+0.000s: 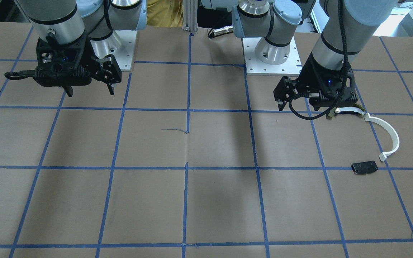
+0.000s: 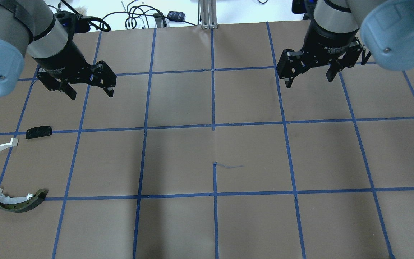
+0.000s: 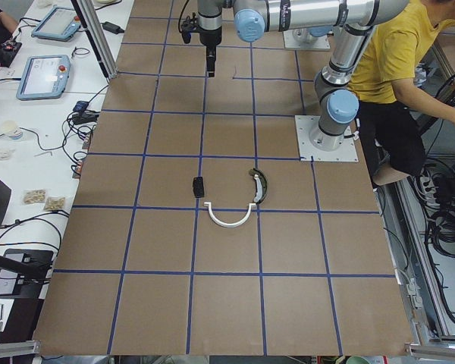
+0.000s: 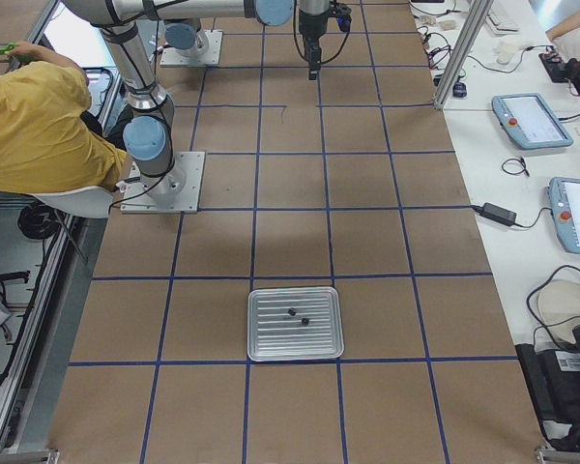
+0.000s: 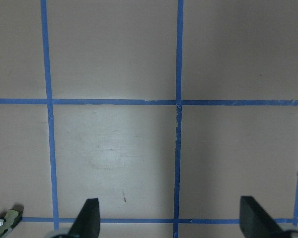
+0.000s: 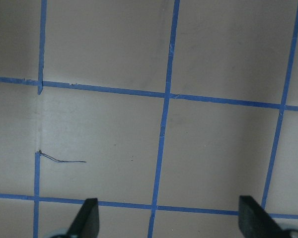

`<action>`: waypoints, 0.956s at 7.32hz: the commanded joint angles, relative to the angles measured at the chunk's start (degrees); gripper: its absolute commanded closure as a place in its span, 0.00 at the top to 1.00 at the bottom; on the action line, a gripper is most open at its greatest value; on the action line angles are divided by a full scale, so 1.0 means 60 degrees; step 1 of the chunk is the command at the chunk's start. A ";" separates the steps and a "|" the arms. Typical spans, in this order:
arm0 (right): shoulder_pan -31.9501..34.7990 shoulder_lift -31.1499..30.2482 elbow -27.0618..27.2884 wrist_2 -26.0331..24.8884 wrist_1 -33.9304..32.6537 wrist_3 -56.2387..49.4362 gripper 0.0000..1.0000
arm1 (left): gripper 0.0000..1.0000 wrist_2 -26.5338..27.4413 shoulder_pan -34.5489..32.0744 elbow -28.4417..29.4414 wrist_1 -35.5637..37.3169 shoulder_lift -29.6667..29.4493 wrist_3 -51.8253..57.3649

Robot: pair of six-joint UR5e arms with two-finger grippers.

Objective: Place bearing gear from tray to pile

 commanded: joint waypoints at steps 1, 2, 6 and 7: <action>-0.0209 0.0103 -0.0130 -0.0137 -0.0038 -0.0230 1.00 | 1.00 0.0002 0.0001 -0.0024 -0.0015 0.0000 0.0026; -0.1067 0.0103 -0.0086 -0.0080 0.0019 -0.0725 1.00 | 1.00 0.0002 0.0001 -0.0024 -0.0015 0.0000 0.0011; -0.6293 0.0568 0.1126 -0.0268 -0.1413 -0.6401 1.00 | 1.00 0.0002 0.0001 -0.0053 -0.0029 -0.0015 0.0026; -0.7392 0.1021 0.1275 -0.0313 -0.1706 -0.7603 1.00 | 1.00 0.0016 0.0001 -0.0054 -0.0015 -0.0015 0.0026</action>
